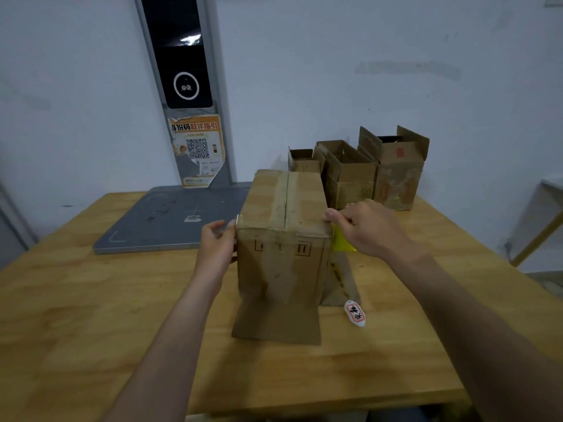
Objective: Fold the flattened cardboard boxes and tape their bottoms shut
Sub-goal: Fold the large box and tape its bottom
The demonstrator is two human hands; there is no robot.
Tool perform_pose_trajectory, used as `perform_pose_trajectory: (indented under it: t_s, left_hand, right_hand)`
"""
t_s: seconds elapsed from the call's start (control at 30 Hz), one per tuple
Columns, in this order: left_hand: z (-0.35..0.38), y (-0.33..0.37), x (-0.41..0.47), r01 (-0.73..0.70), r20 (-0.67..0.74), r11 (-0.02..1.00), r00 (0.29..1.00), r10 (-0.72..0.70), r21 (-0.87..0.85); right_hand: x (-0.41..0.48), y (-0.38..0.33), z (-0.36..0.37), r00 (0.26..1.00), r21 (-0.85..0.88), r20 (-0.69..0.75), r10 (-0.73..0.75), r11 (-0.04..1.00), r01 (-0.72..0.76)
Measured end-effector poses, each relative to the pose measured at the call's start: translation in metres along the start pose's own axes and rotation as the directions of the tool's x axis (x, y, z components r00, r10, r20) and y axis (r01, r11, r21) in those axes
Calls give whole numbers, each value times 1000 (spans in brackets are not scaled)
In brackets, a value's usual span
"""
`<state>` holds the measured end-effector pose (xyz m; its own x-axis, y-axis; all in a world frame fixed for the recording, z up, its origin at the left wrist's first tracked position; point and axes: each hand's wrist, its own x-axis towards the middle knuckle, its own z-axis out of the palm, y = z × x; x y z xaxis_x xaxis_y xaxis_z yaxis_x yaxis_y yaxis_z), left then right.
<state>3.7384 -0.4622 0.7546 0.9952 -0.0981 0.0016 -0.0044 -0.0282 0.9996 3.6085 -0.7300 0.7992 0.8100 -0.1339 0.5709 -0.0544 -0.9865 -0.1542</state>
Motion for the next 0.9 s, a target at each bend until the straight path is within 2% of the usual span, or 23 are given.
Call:
perform_pose_trajectory:
  t_s: [0.13,0.2,0.27,0.33,0.37,0.43,0.5,0.57,0.63,0.7,0.9]
  left_hand:
    - [-9,14,-11,-48,-2,966,999,51,255]
    - [-12,22,-16,-190,-71,892,969,238,410]
    - [-12,33,-30,-435,-86,758,839,537,487]
    - [-2,44,-47,-677,94,548,667,739,492]
    - [6,48,-54,-765,236,443,591,772,468]
    - [28,51,-68,-853,520,270,493,698,446]
    - [48,47,-76,-884,691,139,438,575,446]
    - [63,37,-76,-878,768,9,424,481,479]
    - [70,28,-73,-839,785,-126,428,447,529]
    - [75,27,-72,-822,776,-158,429,462,548]
    - [71,31,-64,-858,804,-102,422,419,503]
  right_hand:
    - [-1,-7,-3,1000,72,29,9,997,-11]
    - [0,-9,-5,998,72,55,-12,997,8]
    - [-1,-10,-5,998,66,59,-23,998,19]
    - [-2,-10,-4,997,54,70,-28,998,24]
    - [-3,-9,-4,996,56,80,-25,998,21]
    - [-3,-8,-3,996,63,81,-21,998,16]
    - [-3,-8,-3,995,54,93,-24,998,19]
    - [-2,-8,-4,994,48,108,-34,998,29]
    - [-2,-8,-4,993,49,106,-41,998,36]
    - [-2,-8,-4,994,34,107,-34,999,31]
    - [-2,-5,-1,997,5,67,-32,999,32]
